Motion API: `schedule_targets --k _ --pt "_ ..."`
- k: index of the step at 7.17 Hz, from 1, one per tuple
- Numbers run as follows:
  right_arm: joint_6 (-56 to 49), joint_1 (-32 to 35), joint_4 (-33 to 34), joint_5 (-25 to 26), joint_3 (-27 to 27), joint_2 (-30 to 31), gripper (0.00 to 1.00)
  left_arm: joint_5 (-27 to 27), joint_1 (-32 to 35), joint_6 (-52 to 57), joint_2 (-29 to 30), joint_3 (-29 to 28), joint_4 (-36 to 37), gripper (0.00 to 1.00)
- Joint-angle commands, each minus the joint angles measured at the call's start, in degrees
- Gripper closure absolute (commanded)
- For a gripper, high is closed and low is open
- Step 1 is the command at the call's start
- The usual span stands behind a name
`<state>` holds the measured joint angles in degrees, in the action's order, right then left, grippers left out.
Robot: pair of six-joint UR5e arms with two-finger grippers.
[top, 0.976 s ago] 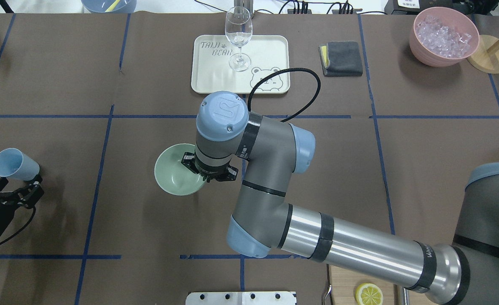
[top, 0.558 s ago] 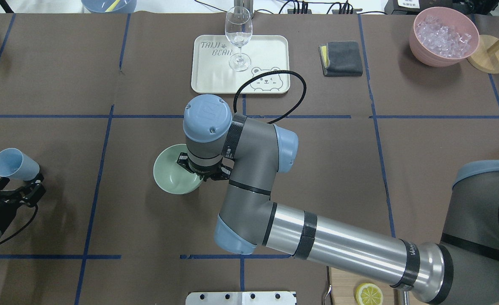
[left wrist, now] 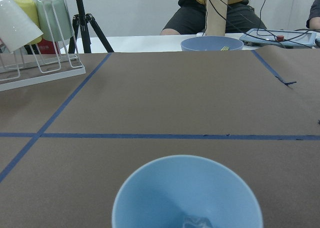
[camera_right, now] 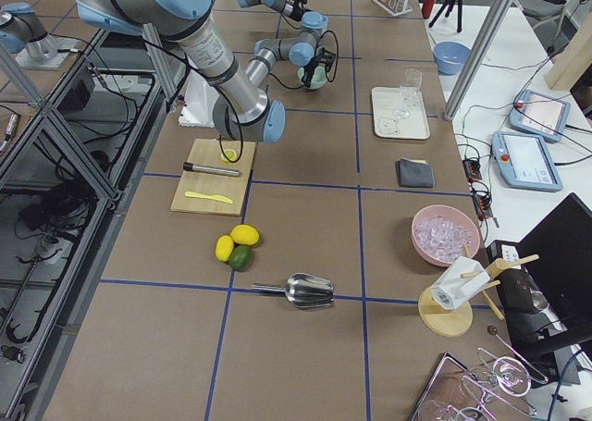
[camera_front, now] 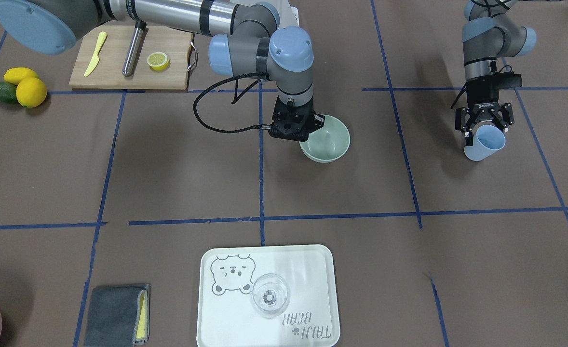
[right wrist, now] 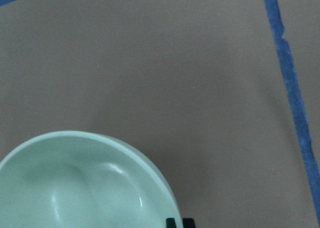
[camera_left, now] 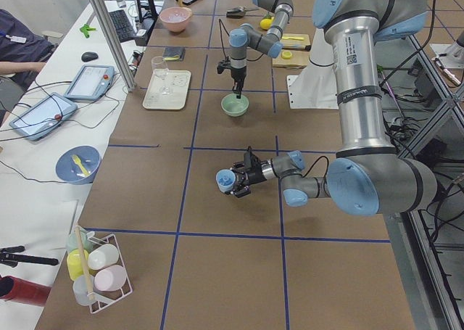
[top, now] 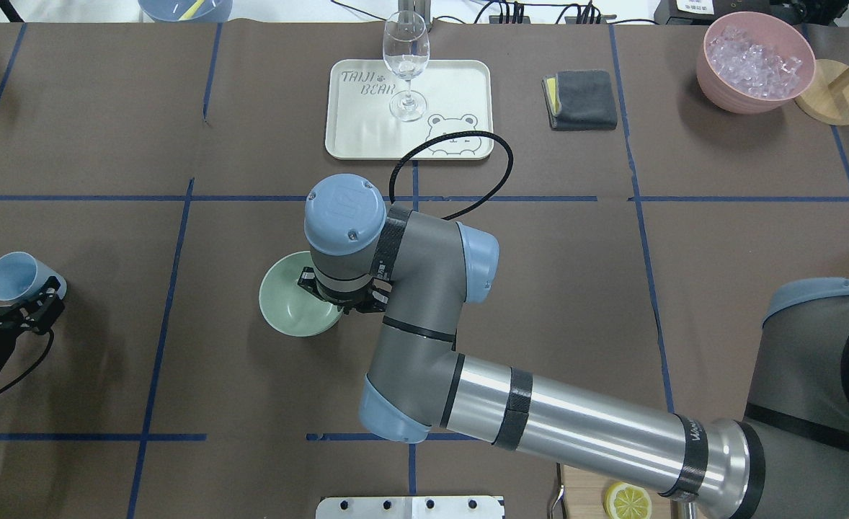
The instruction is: Pour ice into bowl
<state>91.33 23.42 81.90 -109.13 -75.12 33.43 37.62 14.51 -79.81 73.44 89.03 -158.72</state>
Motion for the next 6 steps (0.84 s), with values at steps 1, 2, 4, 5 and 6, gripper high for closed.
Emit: schedule_targets --k 1,2,4,5,6 --pt "0.17 0.04 -1.9 0.06 -0.02 0.14 0.34 0.09 0.17 0.19 1.88 -2.28 -0.89 0.01" --pt "2.08 -0.04 -3.66 0.06 -0.02 0.15 0.0 0.26 0.17 0.19 1.88 -2.37 -0.89 0.01" --pt "3.24 0.22 -5.08 0.06 -0.46 0.15 0.0 0.35 0.26 1.32 1.88 -2.37 -1.06 0.11" --pt "2.98 0.74 -4.91 -0.03 -0.99 0.15 0.0 0.44 0.96 1.33 1.88 -2.19 -1.24 0.53" --pt "2.89 1.7 -4.12 -0.47 -3.08 0.76 0.0 0.7 1.92 1.5 1.88 -2.19 -3.67 1.0"
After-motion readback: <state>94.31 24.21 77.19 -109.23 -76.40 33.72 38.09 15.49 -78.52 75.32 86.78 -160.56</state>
